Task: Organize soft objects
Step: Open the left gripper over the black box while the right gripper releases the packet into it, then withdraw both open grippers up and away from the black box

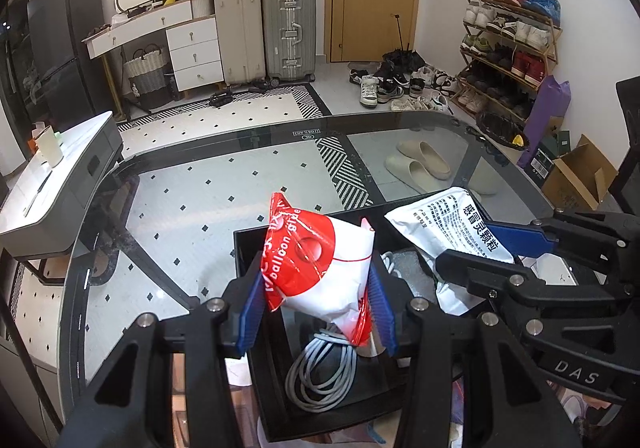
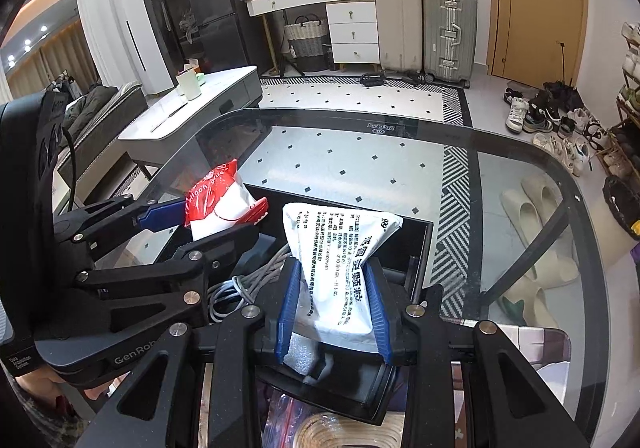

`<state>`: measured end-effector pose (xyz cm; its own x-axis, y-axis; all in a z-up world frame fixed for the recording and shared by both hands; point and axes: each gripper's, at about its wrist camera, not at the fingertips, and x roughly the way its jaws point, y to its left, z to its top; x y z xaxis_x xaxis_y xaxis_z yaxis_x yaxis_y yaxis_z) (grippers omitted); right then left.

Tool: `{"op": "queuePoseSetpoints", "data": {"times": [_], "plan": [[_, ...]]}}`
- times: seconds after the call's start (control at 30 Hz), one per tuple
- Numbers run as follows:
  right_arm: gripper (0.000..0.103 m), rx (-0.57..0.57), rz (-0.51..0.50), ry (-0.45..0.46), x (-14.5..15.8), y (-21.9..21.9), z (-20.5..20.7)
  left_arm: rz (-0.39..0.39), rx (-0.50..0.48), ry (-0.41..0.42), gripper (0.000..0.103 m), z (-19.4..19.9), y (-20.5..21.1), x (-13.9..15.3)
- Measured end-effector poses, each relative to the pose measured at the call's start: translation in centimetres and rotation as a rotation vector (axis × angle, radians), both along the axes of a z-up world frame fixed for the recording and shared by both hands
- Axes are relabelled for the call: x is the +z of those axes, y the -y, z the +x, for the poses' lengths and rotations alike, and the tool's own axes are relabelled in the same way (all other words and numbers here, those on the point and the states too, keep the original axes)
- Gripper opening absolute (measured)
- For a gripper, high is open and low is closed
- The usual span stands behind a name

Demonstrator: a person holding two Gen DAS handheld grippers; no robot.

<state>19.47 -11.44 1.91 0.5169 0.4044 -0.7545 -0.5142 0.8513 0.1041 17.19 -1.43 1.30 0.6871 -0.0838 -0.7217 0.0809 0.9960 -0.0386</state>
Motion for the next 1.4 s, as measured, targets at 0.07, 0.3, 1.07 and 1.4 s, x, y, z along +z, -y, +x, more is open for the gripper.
{"op": "queuePoseSetpoints", "data": {"times": [0.07,0.3,1.07,1.4], "plan": [[0.032,0.001,-0.003,-0.006,-0.3,-0.1,0.2,-0.001,-0.003,-0.006,0.046,0.1,0.1,-0.2],[0.032,0.002,-0.012,-0.024,-1.3,0.2,0.6,0.0,-0.013,-0.027,0.046,0.1,0.6,-0.9],[0.045,0.008,0.001,-0.033,-0.9,1.6,-0.7,0.036,-0.053,-0.057,0.056,-0.9,1.5,-0.9],[0.07,-0.008,0.023,-0.014,0.7,2.9,-2.0,0.015,-0.039,-0.045,0.076,-2.0,1.3,0.0]]}}
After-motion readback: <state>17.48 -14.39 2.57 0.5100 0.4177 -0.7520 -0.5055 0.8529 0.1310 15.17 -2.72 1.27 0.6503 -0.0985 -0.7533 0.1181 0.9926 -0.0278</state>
